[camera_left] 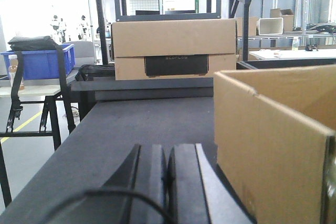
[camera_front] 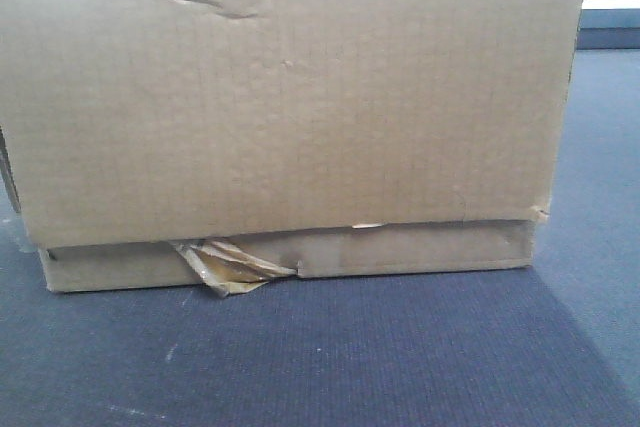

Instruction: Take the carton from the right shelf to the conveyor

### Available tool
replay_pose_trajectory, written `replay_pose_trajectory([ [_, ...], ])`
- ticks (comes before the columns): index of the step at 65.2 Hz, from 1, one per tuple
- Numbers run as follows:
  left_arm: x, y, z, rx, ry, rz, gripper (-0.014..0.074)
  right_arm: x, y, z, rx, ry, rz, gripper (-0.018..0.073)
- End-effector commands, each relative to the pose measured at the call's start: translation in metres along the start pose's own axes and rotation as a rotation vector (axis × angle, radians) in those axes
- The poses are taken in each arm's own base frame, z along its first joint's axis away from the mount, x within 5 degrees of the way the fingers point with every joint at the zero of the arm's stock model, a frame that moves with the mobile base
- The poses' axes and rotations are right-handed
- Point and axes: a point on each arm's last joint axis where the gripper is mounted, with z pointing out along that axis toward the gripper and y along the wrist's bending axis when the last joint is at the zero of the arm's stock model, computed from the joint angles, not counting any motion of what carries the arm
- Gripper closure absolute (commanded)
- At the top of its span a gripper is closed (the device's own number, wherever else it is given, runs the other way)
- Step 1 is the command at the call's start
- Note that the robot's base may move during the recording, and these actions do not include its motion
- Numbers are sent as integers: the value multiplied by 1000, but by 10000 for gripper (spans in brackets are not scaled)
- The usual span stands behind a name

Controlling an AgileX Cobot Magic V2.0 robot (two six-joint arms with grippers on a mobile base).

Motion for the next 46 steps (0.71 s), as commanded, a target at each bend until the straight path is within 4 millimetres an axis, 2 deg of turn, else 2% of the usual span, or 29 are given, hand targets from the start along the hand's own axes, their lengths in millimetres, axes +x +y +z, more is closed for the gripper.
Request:
replay_pose_trajectory([
  [1, 18, -1, 2, -6, -2, 1, 603, -2, 0, -1, 4, -29, -21, 628],
  [6, 35, -2, 3, -7, 21, -12, 603, -2, 0, -1, 4, -29, -21, 628],
  [10, 34, -1, 3, -12, -10, -35, 603, -2, 0, -1, 4, -29, -21, 628],
  [18, 44, -3, 2, 3, 98, -42, 603, -2, 0, -1, 4, -29, -21, 628],
  [46, 44, -3, 2, 3, 96, -42, 603, -2, 0, -1, 4, -29, -21, 628],
])
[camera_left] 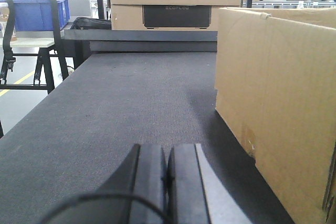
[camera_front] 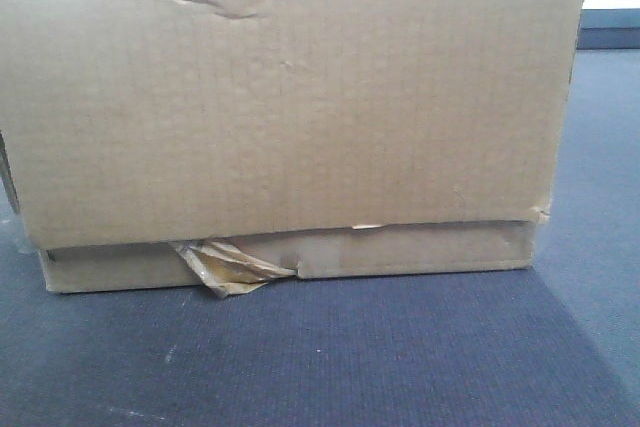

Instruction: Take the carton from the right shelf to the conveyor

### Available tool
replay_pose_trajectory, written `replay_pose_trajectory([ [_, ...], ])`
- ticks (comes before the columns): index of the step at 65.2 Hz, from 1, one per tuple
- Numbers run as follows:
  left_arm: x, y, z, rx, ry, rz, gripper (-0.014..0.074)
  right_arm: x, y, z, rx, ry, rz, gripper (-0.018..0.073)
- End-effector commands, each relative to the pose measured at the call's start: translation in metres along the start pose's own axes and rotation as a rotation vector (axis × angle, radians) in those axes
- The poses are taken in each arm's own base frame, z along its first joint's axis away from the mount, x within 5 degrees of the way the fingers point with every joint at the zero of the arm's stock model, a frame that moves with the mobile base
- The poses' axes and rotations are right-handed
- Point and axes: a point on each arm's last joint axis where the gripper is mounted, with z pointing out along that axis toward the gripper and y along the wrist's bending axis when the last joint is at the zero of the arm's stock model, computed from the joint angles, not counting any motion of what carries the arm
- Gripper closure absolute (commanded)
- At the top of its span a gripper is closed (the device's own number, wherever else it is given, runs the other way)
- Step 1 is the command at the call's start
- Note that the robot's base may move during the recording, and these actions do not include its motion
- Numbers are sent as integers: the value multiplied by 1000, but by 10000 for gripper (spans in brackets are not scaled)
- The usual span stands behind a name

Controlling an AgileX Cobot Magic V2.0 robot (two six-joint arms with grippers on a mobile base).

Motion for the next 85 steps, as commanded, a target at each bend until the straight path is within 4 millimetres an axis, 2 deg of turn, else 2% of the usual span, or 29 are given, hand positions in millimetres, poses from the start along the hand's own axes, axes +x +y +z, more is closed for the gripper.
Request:
replay_pose_trajectory([
  [1, -2, 0, -1, -4, -18, -2, 603, -2, 0, -1, 4, -25, -21, 628],
  [46, -2, 0, -1, -4, -18, -2, 603, 1, 0, -1, 8, -2, -19, 628],
  [57, -2, 0, -1, -4, -18, -2, 603, 21, -1, 2, 34, 92, -52, 628],
  [64, -2, 0, -1, -4, -18, -2, 603, 40, -3, 6, 83, 110, -45, 628],
  [76, -2, 0, -1, -4, -18, -2, 603, 84, -8, 6, 135, 161, -34, 628],
  [83, -2, 0, -1, -4, -18, -2, 603, 103, -10, 6, 139, 179, -31, 628],
  [85, -2, 0, -1, -4, -18, -2, 603, 102, -10, 6, 141, 167, -32, 628],
])
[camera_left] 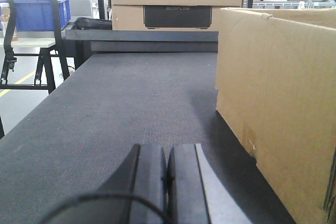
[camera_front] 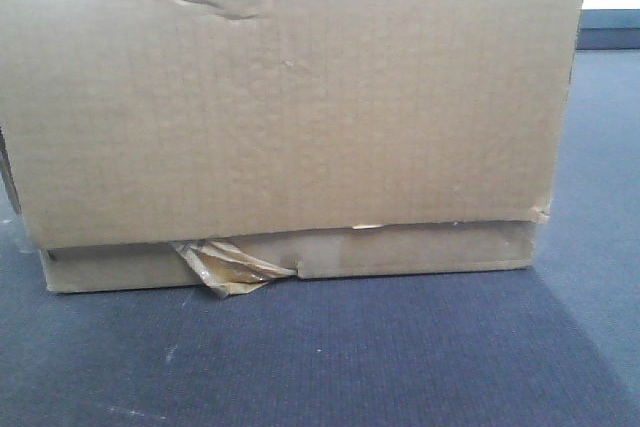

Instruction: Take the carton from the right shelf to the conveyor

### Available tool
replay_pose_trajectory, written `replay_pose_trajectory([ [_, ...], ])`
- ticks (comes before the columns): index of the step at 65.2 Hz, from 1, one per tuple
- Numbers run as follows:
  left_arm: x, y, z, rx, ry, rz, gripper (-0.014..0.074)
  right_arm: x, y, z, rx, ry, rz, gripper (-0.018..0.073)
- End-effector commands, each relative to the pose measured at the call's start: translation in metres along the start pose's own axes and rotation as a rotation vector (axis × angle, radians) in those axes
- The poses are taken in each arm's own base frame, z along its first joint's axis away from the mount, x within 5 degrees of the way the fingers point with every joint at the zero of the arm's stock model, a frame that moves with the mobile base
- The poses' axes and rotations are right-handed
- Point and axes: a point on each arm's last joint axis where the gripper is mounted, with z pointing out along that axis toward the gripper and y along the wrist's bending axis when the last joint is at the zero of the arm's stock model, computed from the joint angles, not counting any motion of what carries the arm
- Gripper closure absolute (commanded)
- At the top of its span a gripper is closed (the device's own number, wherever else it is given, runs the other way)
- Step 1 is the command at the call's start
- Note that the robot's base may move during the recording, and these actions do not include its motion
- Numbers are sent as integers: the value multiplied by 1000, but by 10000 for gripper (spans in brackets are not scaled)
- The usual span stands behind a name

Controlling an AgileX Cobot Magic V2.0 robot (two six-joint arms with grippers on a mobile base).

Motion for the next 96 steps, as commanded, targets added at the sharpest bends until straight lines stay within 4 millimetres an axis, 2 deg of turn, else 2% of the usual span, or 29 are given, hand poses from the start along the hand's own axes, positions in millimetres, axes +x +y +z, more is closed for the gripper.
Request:
replay_pose_trajectory([
  [1, -2, 0, -1, -4, -18, -2, 603, 2, -1, 1, 12, -56, 0, 628],
  [96, -2, 0, -1, -4, -18, -2, 603, 2, 1, 1, -26, -60, -16, 628],
])
